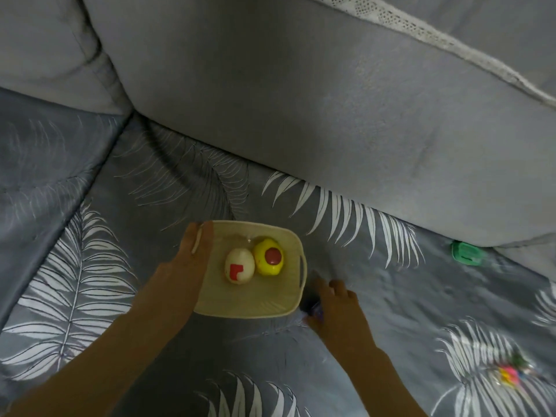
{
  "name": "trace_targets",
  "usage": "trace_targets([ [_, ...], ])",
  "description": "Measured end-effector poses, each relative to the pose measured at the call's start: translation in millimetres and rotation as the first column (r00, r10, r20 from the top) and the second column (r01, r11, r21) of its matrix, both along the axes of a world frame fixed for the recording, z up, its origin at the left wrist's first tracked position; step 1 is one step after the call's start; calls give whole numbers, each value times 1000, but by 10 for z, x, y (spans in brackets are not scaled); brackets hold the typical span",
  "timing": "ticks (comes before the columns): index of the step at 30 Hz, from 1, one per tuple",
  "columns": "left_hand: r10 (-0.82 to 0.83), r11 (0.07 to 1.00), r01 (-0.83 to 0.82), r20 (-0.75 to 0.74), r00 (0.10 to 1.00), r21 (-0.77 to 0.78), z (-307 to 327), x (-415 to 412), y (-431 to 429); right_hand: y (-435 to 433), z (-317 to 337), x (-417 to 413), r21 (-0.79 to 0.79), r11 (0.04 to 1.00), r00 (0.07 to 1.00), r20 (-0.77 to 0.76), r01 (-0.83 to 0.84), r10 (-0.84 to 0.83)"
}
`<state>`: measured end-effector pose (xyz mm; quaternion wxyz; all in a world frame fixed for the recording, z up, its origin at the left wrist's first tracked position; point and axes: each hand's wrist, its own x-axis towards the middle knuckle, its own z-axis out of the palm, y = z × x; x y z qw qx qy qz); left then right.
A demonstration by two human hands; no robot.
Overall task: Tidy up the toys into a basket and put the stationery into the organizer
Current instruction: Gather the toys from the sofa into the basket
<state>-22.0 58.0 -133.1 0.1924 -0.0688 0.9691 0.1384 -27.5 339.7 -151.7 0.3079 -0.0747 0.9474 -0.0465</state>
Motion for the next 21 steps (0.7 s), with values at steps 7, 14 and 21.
trace_targets([
  [7,224,966,-235,102,969,109,-35,21,22,-97,-154,102,-132,976,972,-136,174,-192],
  [14,150,972,-163,83,985,172,170,38,-51,-468,585,-178,-445,895,830,-488,29,-269],
  [21,226,943,-272,231,946,190,682,3,-66,-1184,818,-139,-536,824,905,-421,-186,-69],
])
